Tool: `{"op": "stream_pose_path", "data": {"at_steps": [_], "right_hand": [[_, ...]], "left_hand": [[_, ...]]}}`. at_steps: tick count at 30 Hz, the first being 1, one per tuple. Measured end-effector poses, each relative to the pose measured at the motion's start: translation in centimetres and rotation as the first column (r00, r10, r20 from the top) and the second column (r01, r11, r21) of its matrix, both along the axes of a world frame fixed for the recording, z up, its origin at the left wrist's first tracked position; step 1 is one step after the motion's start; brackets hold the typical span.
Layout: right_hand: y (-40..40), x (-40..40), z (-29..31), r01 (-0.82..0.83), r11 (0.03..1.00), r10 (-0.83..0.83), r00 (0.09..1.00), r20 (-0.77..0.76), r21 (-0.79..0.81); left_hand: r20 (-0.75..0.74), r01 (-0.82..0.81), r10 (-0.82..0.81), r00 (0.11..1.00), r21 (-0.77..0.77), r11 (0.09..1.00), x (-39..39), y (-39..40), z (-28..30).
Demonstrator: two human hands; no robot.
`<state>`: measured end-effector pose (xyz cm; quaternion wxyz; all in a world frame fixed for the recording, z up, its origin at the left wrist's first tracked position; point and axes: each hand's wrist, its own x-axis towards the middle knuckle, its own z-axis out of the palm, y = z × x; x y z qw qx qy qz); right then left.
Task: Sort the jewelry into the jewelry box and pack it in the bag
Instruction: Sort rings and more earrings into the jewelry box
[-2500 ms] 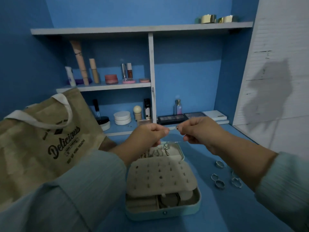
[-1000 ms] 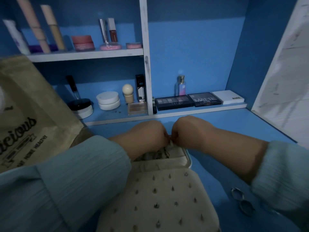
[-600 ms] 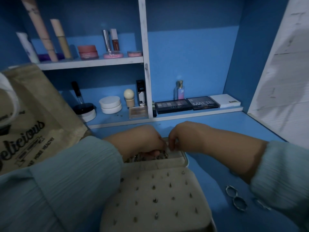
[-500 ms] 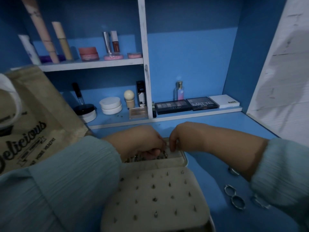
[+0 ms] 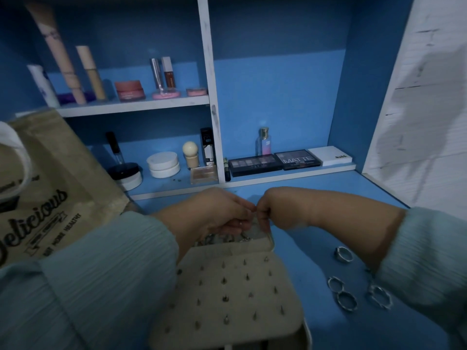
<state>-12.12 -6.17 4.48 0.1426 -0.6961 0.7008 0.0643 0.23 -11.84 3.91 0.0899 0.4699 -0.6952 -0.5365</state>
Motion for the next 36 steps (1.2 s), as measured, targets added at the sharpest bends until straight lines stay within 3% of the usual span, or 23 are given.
{"op": "stream_pose_path", "data": {"at_steps": [5, 8, 12, 14, 18, 20, 29, 33, 36], "right_hand": [[0.5, -0.4, -0.5, 0.070, 0.993, -0.055, 0.988, 0.143, -0.097], [0.6, -0.5, -1.0, 0.073, 0.990, -0.054, 0.986, 0.156, -0.118], [0.8, -0.7, -1.5, 0.107, 0.981, -0.079, 0.982, 0.173, -0.160], [1.0, -0.8, -1.6, 0.132, 0.976, -0.099, 0.978, 0.186, -0.173], [1.5, -1.0, -1.8, 0.155, 0.971, -0.111, 0.968, 0.226, -0.184], [1.7, -1.1, -2.1, 0.167, 0.968, -0.116, 0.960, 0.255, -0.190], [1.8, -1.2, -3.2, 0.189, 0.962, -0.117, 0.937, 0.329, -0.197], [1.8, -1.3, -3.3, 0.157, 0.969, -0.092, 0.945, 0.314, -0.191], [1.8, -1.5, -3.5, 0.139, 0.964, -0.064, 0.949, 0.309, -0.227]], "left_hand": [[0.140, 0.072, -0.046, 0.989, -0.187, 0.980, -0.3, -0.3, -0.2], [0.336, 0.235, -0.106, 0.936, -0.371, 0.898, -0.1, -0.7, -0.9], [0.436, 0.374, -0.176, 0.883, -0.424, 0.825, 0.2, -0.6, -1.6], [0.522, 0.471, -0.203, 0.828, -0.452, 0.758, 0.3, -0.5, -1.6], [0.732, 0.700, -0.193, 0.653, -0.486, 0.524, 0.5, -0.5, -1.2], [0.776, 0.752, -0.191, 0.601, -0.469, 0.464, 0.6, -0.6, -1.0], [0.762, 0.758, -0.181, 0.622, -0.527, 0.385, 0.2, -1.0, -1.3], [0.655, 0.646, -0.203, 0.728, -0.557, 0.522, -0.3, -1.2, -1.3], [0.639, 0.601, -0.149, 0.755, -0.582, 0.547, -0.6, -1.0, -1.7]]}}
